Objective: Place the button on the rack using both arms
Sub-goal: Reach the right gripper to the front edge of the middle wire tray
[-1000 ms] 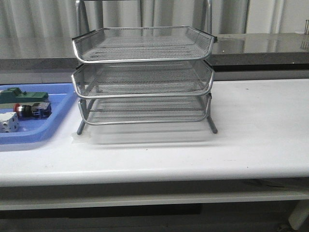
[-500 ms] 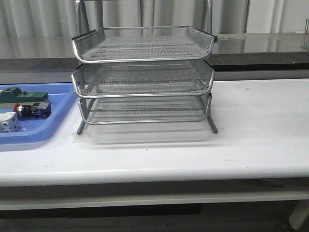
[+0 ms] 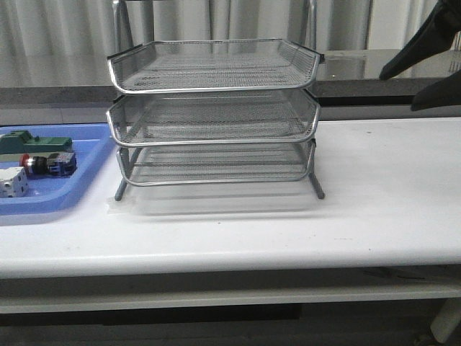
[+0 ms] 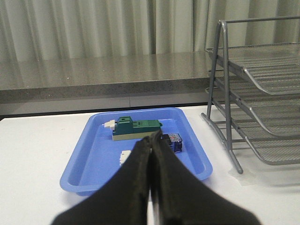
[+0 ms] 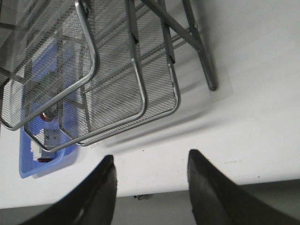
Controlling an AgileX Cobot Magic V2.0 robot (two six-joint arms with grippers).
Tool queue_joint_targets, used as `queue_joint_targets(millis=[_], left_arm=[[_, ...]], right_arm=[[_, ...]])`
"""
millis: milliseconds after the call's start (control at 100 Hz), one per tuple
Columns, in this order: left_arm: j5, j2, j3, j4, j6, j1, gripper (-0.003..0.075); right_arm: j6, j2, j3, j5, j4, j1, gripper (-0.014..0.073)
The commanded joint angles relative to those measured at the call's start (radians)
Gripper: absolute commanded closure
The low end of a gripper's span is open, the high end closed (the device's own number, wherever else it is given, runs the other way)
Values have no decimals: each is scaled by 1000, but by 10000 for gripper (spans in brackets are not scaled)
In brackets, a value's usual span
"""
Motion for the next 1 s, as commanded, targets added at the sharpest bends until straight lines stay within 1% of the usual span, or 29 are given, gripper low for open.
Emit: queue_joint_targets(millis=[0,70,200,280,350,450,590,820,990], left_arm=[[-75,-32,56,-7,-11,2,741],[-75,-32,56,-7,-11,2,741],[-75,-32,56,-7,-11,2,741],[-75,-32,56,-7,-11,2,741],[-75,-32,56,-7,-11,2,741],[-75,-32,56,-7,-11,2,741],[-75,-32,56,-7,-11,2,741],[-75,-32,56,-7,-11,2,741],[-75,-32,56,-7,-11,2,741]], right_arm=[[-141,29,-35,30,203,1,213],[-264,83,-35,66,323,1,213],[-442,170,-35,130,527,1,213],[-519,223,-35,188,635,1,213],[-564,272,-43,234,682,1,213],[-576,340,-59,285,704,2,213],[-579,404,-95,314,708,31,213],[-580,468,-180,303,712,90,213],[-579,515,-233,310,728,100,213]])
